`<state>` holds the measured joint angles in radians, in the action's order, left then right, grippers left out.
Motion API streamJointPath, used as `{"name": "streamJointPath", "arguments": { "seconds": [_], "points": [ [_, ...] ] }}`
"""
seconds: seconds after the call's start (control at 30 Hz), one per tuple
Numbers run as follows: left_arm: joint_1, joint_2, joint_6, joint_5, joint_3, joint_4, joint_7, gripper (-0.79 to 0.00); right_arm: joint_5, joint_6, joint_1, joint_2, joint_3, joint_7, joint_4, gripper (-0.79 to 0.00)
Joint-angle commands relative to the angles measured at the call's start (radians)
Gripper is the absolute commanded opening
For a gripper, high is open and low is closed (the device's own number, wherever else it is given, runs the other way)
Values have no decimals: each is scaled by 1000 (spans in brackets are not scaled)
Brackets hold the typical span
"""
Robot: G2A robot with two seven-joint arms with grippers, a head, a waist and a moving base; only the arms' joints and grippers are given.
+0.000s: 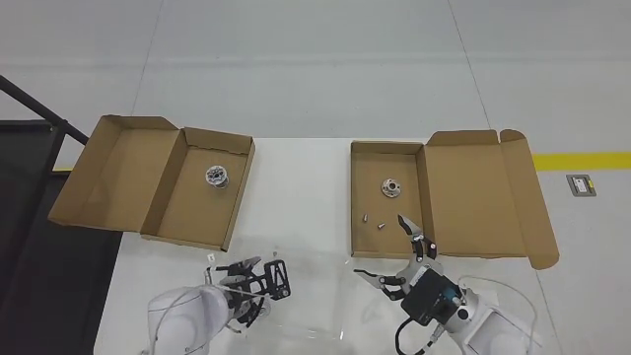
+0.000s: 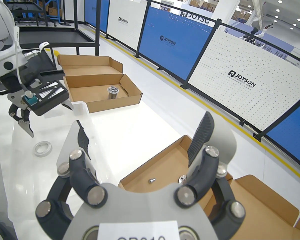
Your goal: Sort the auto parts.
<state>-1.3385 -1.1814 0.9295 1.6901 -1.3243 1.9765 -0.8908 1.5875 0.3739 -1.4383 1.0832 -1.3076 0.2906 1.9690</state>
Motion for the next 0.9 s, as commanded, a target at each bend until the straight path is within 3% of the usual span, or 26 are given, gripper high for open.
{"name": "streamJointPath", "arguments": {
  "seconds": [0.0, 0.2, 0.5, 0.63, 0.87],
  "points": [
    [19, 3, -8, 8, 21, -31, -7, -154, 0, 0, 0, 0, 0, 0, 0, 0],
    [78, 11, -12, -5, 66, -127, -11, -191, 0, 0, 0, 0, 0, 0, 0, 0],
    [150, 29, -7, -38, 150, -247, -7, -182, 0, 0, 0, 0, 0, 0, 0, 0],
    [167, 44, -10, -43, 172, -267, -10, -175, 0, 0, 0, 0, 0, 0, 0, 0],
    [184, 70, -38, -77, 214, -273, -38, -262, 0, 0, 0, 0, 0, 0, 0, 0]
  ]
}}
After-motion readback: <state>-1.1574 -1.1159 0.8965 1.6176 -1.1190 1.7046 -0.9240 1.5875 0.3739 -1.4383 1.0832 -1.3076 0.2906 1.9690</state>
